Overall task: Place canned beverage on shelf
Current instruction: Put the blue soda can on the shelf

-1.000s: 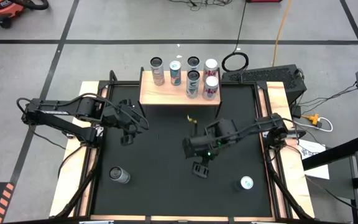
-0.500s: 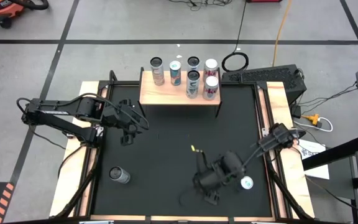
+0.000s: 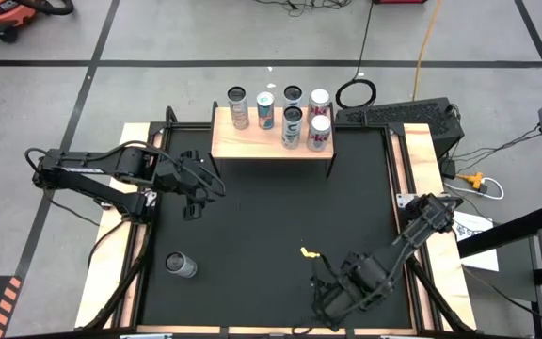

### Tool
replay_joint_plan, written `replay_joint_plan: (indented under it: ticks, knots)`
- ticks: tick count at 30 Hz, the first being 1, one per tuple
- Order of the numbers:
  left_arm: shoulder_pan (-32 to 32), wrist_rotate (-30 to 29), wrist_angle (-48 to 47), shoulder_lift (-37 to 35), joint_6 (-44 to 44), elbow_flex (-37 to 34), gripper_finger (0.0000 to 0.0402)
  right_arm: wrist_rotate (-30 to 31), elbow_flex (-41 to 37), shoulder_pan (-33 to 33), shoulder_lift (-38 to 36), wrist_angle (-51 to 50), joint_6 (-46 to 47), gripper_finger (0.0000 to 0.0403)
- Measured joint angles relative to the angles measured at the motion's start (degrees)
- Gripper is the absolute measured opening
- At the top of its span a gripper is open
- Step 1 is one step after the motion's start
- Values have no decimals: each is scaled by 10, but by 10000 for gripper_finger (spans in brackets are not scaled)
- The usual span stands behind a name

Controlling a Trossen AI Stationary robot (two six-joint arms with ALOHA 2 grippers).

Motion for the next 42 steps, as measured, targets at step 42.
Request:
replay_joint_plan:
  ticks: [42]
  knots:
    - [0,0,6,0,-1,0,316,51,-452,73,-339,225,222,325]
